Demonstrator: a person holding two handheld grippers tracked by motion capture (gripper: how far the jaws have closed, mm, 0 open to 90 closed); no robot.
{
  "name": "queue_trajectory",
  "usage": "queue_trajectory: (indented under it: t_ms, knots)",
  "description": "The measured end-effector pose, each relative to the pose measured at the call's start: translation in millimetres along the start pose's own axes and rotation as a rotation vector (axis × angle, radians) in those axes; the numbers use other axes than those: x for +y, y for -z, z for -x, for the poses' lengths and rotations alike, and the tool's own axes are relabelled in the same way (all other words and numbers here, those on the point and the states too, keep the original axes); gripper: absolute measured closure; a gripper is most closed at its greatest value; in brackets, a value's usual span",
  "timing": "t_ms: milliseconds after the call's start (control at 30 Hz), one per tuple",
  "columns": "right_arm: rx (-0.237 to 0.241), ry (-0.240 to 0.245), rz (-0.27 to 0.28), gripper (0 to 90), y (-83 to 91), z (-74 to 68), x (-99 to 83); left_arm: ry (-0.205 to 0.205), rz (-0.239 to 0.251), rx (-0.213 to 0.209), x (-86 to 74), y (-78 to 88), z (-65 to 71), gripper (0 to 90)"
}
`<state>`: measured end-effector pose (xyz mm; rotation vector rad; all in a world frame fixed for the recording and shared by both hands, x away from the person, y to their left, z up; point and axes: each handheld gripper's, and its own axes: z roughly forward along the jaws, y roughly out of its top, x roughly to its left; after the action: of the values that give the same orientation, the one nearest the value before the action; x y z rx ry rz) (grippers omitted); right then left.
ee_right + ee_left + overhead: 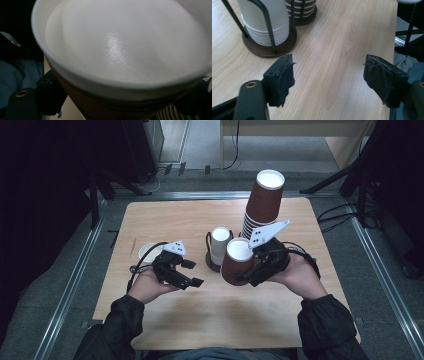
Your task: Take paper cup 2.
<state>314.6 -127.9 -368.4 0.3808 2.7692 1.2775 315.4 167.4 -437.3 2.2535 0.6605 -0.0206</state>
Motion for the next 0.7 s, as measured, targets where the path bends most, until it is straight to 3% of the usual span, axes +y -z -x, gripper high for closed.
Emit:
queue_trajectory:
  t_ms: [267,367,700]
  knots:
    - [0.023,-0.028,0.003,15.0,-19.2,1.9,-19.5,0.036,-0.002,-0.026,-2.1,-3.4,-0.8,12.6]
    - [0.035,-0.036,0.002,15.0,-25.8,3.4,-27.4,0.015,-0.005,-0.058,-1.9,-4.9,1.0,7.7]
    - [0.057,-0.076,0.026,15.1,-46.2,7.6,-51.5,-0.027,-0.041,-0.08,-1.3,-17.8,8.3,4.1]
